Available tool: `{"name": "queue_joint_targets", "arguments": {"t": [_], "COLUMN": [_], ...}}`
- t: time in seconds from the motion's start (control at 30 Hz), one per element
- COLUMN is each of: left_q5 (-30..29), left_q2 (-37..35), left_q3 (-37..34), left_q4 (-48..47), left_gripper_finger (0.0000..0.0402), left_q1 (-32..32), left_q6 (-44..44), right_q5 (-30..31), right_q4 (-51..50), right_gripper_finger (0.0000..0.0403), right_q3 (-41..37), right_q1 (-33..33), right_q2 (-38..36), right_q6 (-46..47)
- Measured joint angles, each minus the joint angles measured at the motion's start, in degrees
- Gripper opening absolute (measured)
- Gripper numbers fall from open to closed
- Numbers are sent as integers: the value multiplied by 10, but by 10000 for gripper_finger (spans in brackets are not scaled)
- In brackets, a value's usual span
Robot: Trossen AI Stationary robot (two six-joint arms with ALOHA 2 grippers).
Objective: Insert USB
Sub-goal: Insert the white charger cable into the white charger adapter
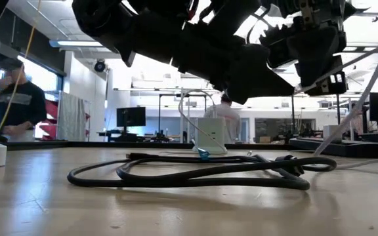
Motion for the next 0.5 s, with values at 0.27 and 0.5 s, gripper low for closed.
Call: {"name": "queue_joint_targets", "arguments": {"t": [0.27,0.5], "left_q5": [15,-26], "left_q2": [4,4], "left_q3": [0,0], "left_q4": [-10,-4], "left_gripper_finger": [152,151], "left_q1": [-2,-2], "left_q6": [20,5], "right_q5": [0,-1], "right_q4": [12,63], "right_gripper_finger": [0,0], "right_q3": [0,0], "right_q1": [0,0], "right_q2": [3,3], "right_q6": [9,32]}}
